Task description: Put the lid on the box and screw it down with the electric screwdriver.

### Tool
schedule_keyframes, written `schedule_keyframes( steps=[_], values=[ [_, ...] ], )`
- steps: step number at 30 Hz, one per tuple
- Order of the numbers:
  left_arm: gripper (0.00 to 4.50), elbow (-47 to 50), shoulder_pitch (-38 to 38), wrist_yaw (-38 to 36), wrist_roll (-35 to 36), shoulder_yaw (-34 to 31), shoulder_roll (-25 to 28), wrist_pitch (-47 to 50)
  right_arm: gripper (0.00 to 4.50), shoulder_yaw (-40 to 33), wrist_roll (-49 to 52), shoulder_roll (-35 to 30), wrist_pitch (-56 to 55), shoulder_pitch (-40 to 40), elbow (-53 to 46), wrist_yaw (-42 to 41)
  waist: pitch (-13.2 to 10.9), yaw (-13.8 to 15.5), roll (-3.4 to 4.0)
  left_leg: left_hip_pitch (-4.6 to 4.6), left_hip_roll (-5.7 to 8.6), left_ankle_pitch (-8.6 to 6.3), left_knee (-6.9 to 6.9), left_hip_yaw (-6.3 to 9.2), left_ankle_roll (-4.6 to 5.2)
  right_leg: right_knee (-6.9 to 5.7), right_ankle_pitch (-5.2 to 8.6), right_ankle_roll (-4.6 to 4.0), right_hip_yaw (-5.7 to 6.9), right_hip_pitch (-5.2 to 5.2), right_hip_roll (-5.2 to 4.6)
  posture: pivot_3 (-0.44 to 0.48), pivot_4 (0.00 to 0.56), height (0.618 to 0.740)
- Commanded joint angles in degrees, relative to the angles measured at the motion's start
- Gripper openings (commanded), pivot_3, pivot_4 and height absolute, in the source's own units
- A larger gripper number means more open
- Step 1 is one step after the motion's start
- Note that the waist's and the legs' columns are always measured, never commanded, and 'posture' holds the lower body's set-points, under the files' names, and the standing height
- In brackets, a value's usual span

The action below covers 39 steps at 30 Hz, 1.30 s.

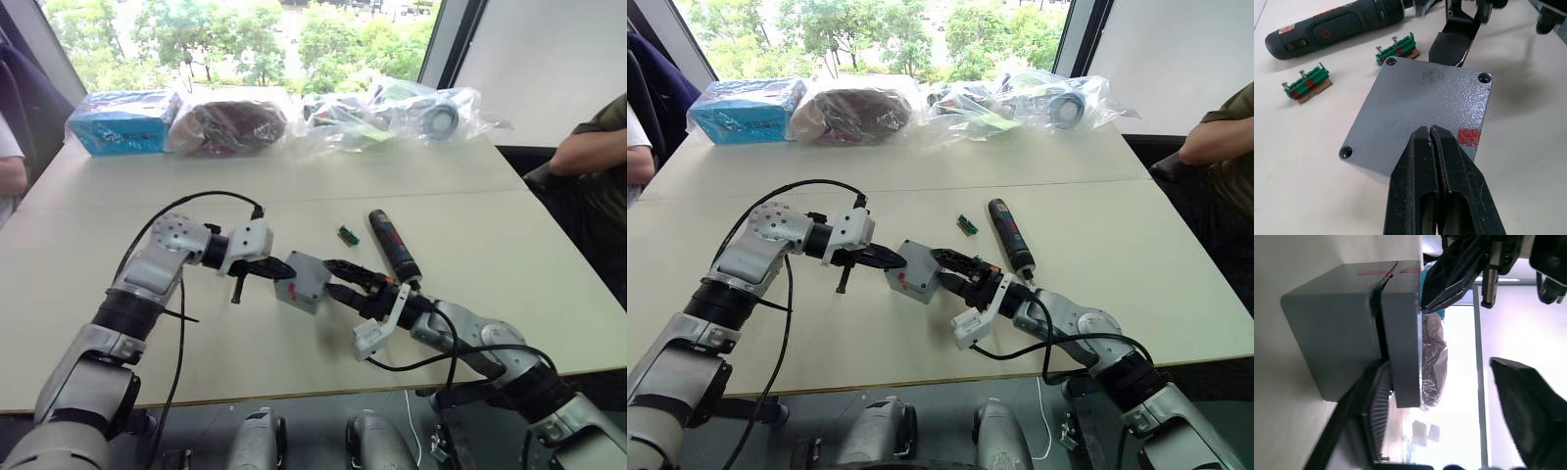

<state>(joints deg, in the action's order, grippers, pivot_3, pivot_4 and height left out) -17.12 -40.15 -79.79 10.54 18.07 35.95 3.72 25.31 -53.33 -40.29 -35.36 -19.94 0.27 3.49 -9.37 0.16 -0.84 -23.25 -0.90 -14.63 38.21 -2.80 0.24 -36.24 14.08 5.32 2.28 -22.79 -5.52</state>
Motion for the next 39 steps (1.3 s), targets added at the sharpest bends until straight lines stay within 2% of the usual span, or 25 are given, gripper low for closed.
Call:
schedule_keyframes(
  steps=[1, 8, 13, 17, 19, 22, 26, 31, 32, 39],
  values=[
    [0.00, -0.9, 3.8, -0.6, -3.6, 3.3, 0.6, 3.8, 4.44, -1.6, 2.7, -3.7, -3.3, 0.9, 0.5, -2.8, 0.0, 0.4, 0.03, 0.00, 0.00, 0.00, 0.00, 0.00, 0.01, 0.00, 0.00, 0.00, 0.00, 0.01, 0.00, 0.000, 0.150, 0.740],
    [0.00, 1.0, 6.4, 1.6, -3.9, 3.0, -0.5, 8.0, 4.44, -4.6, 8.4, -7.3, -6.1, 0.6, 0.4, -6.7, 0.2, 0.6, 0.05, 0.06, 0.03, -0.02, 0.02, 0.10, 0.04, 0.14, 0.02, -0.01, -0.11, 0.22, -0.05, 0.000, 0.150, 0.740],
    [0.00, 1.9, 7.3, 3.5, -3.5, 2.3, -1.6, 9.1, 4.44, -6.4, 10.2, -7.3, -7.9, 1.5, -0.8, -7.6, 0.3, 0.6, 0.20, 0.28, 0.03, -0.05, -0.03, 0.14, 0.09, 0.10, 0.10, 0.11, -0.28, 0.28, -0.03, 0.000, 0.150, 0.740],
    [0.00, 5.8, 7.3, 4.1, 0.5, -1.1, -2.2, 11.1, 4.44, -6.8, 24.4, -6.3, -4.3, 3.0, -2.8, -16.7, 0.3, 0.5, 0.19, 0.31, 0.01, -0.06, -0.03, 0.14, 0.10, 0.12, 0.10, 0.11, -0.34, 0.34, -0.03, 0.000, 0.150, 0.740],
    [0.00, 9.5, 7.2, 4.7, 3.5, -3.9, -2.3, 13.9, 4.44, -7.4, 35.2, -5.7, 3.8, 4.4, -5.5, -24.7, 0.3, 0.4, 0.14, 0.31, -0.03, -0.08, -0.03, 0.12, 0.14, 0.12, 0.10, 0.11, -0.38, 0.32, -0.04, 0.000, 0.150, 0.740],
    [0.00, 13.7, 7.1, 6.4, 6.5, -7.7, -1.5, 16.7, 3.87, -9.3, 47.2, -5.1, 17.8, 5.8, -10.5, -34.0, 0.2, 0.4, 0.10, 0.19, -0.06, -0.09, -0.03, 0.16, 0.16, 0.11, 0.10, 0.11, -0.38, 0.22, -0.04, 0.000, 0.150, 0.740],
    [0.00, 15.5, 7.7, 9.7, 8.1, -11.4, -0.5, 19.8, 2.44, -10.3, 56.9, -4.4, 35.8, 7.8, -16.7, -42.2, 0.2, 0.4, 0.04, -0.02, -0.09, -0.09, -0.03, 0.22, 0.16, 0.08, 0.09, 0.11, -0.36, -0.01, -0.02, 0.000, 0.150, 0.740],
    [0.00, 11.6, 11.1, 13.6, 5.4, -12.6, 0.2, 16.5, 0.37, -9.7, 59.3, -1.2, 47.9, 9.5, -20.9, -43.9, 0.2, 0.5, 0.07, -0.07, -0.08, -0.11, -0.07, 0.17, 0.17, 0.08, 0.09, 0.10, -0.36, -0.14, -0.03, 0.000, 0.150, 0.740],
    [0.00, 10.7, 11.5, 14.4, 4.7, -12.4, 0.0, 15.8, 0.12, -9.3, 58.9, -0.4, 49.4, 9.4, -21.4, -43.6, 0.2, 0.5, 0.06, -0.12, -0.08, -0.11, -0.07, 0.17, 0.17, 0.08, 0.09, 0.10, -0.36, -0.21, -0.03, 0.000, 0.150, 0.740],
    [0.00, 7.7, 12.8, 18.3, 1.4, -9.9, -3.7, 12.2, 0.12, -6.6, 54.5, 5.1, 55.0, 6.5, -19.9, -42.0, 0.1, 0.6, 0.04, -0.23, -0.04, -0.11, -0.06, 0.13, 0.16, 0.07, 0.09, 0.10, -0.37, -0.32, -0.06, 0.000, 0.150, 0.740]
  ],
)
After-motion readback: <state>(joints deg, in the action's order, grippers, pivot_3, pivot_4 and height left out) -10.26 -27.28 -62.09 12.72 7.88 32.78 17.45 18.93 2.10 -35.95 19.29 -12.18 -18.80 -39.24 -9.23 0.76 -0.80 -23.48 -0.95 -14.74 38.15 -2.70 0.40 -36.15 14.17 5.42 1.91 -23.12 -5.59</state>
